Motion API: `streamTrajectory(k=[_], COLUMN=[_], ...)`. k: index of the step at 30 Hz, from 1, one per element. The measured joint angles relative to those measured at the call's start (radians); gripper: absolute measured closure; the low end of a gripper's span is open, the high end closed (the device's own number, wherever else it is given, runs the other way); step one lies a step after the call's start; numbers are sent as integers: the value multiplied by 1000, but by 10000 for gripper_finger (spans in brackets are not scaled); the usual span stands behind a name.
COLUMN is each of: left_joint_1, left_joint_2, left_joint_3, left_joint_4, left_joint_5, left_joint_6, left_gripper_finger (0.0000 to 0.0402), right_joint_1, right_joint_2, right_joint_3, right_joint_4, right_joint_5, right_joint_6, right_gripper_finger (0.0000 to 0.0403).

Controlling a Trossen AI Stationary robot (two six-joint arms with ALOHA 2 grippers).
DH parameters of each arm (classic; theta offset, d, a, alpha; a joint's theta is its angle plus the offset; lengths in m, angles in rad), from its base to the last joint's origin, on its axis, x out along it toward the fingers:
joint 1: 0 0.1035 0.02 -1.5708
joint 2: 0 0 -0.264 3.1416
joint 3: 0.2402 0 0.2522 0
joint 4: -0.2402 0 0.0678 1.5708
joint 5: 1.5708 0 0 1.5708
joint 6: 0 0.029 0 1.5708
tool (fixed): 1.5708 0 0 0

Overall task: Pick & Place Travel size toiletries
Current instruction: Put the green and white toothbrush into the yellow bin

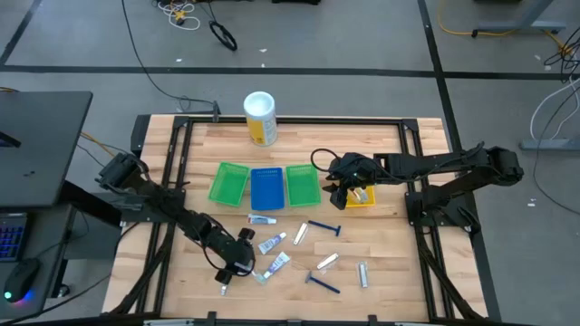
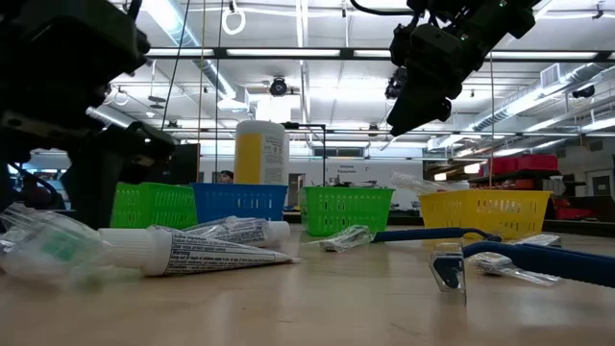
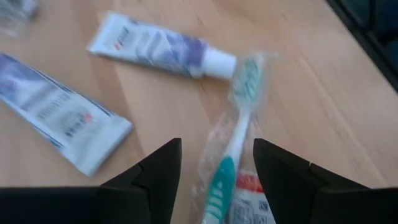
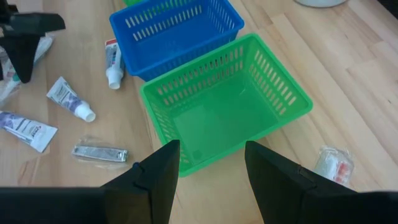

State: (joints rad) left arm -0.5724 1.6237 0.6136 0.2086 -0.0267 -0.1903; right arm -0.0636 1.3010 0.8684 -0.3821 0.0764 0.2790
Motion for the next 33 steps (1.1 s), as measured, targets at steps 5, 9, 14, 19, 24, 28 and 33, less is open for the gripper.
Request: streamTrajectory(k=[5,9,14,19,24,28,33], left_joint_1=[-15,-19,-17,-15,5,24,26], left_joint_2=[36,43,43,44,45,45,45], left_joint_3=[0,1,3,3,3,2,5], left_joint_4=[8,12,-2,-10,-15,-13,-16], left_joint_5=[-13,-45,-37,-14,1,42,46], left_joint_6=[1,7,11,-11,-27,-59,-59], left_gripper_finger=[193,194,217,279,344,366,361], right_joint_1=[0,0,0,0,0,0,0], right_joint_2=[0,0,0,0,0,0,0], right_joint_3=[0,0,0,0,0,0,0], right_joint_4=[2,2,3,3,4,6,6], right_joint_5=[0,0,0,0,0,0,0], right_joint_6=[0,0,0,0,0,0,0], right_gripper_finger=[211,211,211,211,211,211,211])
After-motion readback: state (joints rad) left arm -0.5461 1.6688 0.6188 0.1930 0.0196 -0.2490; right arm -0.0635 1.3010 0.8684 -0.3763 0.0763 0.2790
